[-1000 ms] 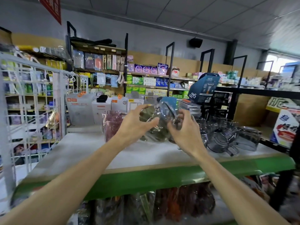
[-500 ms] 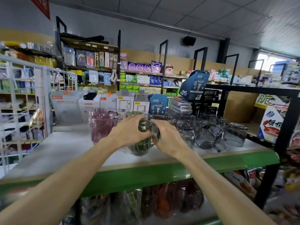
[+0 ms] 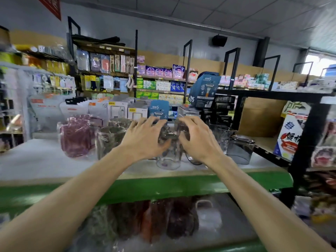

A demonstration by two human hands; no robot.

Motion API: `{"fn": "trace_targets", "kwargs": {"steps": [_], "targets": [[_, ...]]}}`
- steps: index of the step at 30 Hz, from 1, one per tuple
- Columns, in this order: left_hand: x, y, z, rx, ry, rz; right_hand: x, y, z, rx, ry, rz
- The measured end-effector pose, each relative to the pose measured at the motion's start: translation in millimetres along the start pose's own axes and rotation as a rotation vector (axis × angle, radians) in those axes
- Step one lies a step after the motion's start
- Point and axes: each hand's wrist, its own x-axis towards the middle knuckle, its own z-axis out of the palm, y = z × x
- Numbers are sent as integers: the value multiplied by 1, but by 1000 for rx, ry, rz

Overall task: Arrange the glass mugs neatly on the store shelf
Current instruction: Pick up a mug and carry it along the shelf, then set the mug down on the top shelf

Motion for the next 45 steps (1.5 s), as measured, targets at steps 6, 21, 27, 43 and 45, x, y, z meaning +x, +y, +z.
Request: {"fn": "trace_targets", "kwargs": {"steps": [6, 21, 27, 43, 45], "targets": [[22, 37, 20, 26, -239, -138, -4, 82, -33, -68, -4, 27], [35, 64, 1, -154, 114, -260, -2, 210, -24, -140, -249, 338], [78, 133, -13, -262, 191, -101, -23, 210, -47, -95, -82, 347], [146, 258, 82, -161, -99, -110, -95, 239, -130, -59, 222, 381], [141, 263, 90, -103, -140, -118, -94, 242, -126, -14, 231, 384]]}}
